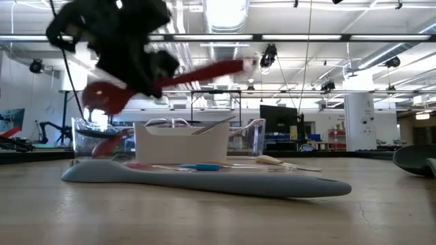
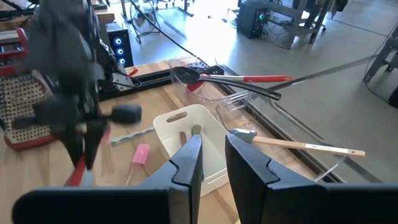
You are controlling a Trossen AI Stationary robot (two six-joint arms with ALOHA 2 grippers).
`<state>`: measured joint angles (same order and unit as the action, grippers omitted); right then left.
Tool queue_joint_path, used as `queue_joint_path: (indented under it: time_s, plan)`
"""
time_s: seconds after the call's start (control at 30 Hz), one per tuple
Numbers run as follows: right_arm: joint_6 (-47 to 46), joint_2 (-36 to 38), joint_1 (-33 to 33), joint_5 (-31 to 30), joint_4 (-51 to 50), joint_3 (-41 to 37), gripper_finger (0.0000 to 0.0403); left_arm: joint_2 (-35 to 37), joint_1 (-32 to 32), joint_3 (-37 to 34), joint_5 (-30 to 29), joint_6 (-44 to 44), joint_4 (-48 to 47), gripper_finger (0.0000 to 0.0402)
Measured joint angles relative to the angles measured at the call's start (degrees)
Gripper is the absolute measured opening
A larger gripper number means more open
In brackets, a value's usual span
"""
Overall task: Pick & Place Kitchen Items
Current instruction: Put the red slotted serving spoon into the left transparent bin
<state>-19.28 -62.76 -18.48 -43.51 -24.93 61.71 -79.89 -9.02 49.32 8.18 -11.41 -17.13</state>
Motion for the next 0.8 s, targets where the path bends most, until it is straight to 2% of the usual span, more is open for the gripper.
queue_joint_path:
  time_s: [0.33,0.6,0.8]
  plan:
    - [-0.01,0.00,0.00,0.00,-0.07,0.00,0.0076,14.46,1.33,0.07,-15.12,-7.66,-3.71,0.0049]
    - [-0.01,0.00,0.00,0.00,0.00,0.00,0.0082,19.79,6.33,0.14,-20.79,-12.25,-3.88,0.0049]
    - [-0.01,-0.02,0.00,0.00,0.00,0.00,0.0071,20.95,13.44,0.14,-21.97,-14.54,-3.78,0.0049]
